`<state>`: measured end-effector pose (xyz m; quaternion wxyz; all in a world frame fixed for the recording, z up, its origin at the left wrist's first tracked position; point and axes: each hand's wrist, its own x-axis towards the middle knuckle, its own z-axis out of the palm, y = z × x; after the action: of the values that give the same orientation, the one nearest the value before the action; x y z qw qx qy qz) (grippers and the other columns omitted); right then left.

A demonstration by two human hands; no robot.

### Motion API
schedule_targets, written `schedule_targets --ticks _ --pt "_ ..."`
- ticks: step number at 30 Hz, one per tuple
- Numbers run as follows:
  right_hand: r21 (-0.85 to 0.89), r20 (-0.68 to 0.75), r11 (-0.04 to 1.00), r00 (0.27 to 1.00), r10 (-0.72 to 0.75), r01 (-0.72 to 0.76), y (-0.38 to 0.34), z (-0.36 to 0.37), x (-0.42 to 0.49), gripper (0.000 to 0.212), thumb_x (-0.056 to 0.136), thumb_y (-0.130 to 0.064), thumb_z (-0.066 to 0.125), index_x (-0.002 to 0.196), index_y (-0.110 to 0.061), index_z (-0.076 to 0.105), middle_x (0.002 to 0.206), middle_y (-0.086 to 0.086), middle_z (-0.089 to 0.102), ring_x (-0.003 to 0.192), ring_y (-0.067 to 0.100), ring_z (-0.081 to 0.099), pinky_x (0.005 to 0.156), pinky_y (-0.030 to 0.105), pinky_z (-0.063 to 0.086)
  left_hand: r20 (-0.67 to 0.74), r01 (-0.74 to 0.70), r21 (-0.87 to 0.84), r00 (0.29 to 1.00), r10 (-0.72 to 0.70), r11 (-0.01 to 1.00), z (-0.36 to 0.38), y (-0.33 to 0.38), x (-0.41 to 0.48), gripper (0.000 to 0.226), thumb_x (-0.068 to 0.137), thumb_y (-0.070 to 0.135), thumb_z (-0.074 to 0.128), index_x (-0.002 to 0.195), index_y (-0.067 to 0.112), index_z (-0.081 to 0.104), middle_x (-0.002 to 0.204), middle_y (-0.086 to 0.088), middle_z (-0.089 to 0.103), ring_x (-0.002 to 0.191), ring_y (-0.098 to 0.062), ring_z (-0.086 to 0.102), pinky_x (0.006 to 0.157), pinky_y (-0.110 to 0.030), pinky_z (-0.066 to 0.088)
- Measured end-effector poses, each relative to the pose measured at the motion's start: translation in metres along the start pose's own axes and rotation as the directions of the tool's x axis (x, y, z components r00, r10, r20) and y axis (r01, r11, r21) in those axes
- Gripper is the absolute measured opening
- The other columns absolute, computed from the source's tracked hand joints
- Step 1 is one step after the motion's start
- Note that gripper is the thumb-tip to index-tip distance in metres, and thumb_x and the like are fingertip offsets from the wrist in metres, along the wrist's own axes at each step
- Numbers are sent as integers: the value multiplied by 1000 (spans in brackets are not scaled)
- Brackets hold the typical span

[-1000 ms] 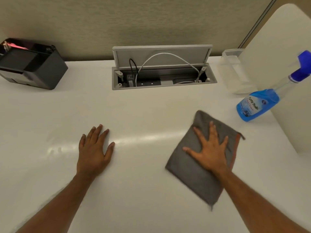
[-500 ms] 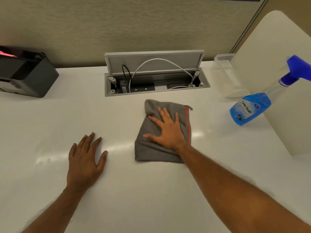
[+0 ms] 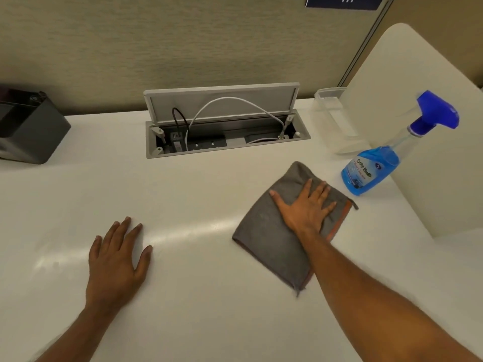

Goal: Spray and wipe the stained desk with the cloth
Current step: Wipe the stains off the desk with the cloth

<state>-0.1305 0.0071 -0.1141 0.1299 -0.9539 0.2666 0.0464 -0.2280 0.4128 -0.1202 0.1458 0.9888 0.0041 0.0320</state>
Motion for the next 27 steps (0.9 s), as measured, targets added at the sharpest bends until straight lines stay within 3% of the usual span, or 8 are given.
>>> schedule_targets --ticks 3,8,17,21,23,25,27 --pt "-15 28 1000 1000 -5 5 -26 -2 32 129 62 -101 14 158 -17 -4 164 21 -7 152 38 -9 117 66 -2 -2 3 -3 1000 -3 1000 1 -1 1 59 91 52 35 139 20 50 155 -4 39 146 -24 30 117 -50 20" --pt "-43 87 964 962 -259 264 -85 10 41 124 66 -99 16 158 -18 -5 165 18 -10 152 36 -11 118 64 -7 -8 -2 -8 1000 1 1000 4 -2 2 59 92 52 34 139 21 49 155 -3 38 146 -23 30 117 -49 20" --pt "-53 147 753 751 -643 656 -112 46 -46 112 72 -94 16 158 -25 -5 166 12 -13 152 28 -15 120 59 -9 13 -4 3 1000 4 1000 -2 0 3 60 91 51 35 138 17 51 152 -8 43 142 -30 36 114 -51 24" --pt "28 144 655 645 -750 755 -87 47 -92 104 77 -89 23 159 -27 4 167 6 -9 153 22 -12 121 55 -8 4 -10 -45 1000 10 999 -8 20 6 59 88 50 37 126 12 60 130 -10 60 119 -34 54 98 -50 40" --pt "252 101 665 664 -741 703 -75 38 -105 95 81 -82 39 156 -28 20 167 0 5 154 16 0 124 46 -2 9 -10 -104 1000 11 995 -10 45 5 55 87 50 38 116 12 65 114 -9 64 103 -32 59 86 -46 44" --pt "500 11 658 755 -656 564 -63 21 -112 79 83 -73 53 148 -29 38 161 -6 27 148 9 21 123 31 13 37 17 -162 999 -11 987 -8 73 2 51 87 49 43 111 13 69 107 -7 65 96 -29 60 81 -42 45" --pt "557 -149 651 833 -533 516 -45 4 -113 61 84 -59 66 133 -26 52 141 -6 49 129 5 43 112 23 35 77 81 -198 995 -67 977 -5 97 -2 46 91 50 48 110 14 69 108 -6 64 97 -26 60 83 -41 46"
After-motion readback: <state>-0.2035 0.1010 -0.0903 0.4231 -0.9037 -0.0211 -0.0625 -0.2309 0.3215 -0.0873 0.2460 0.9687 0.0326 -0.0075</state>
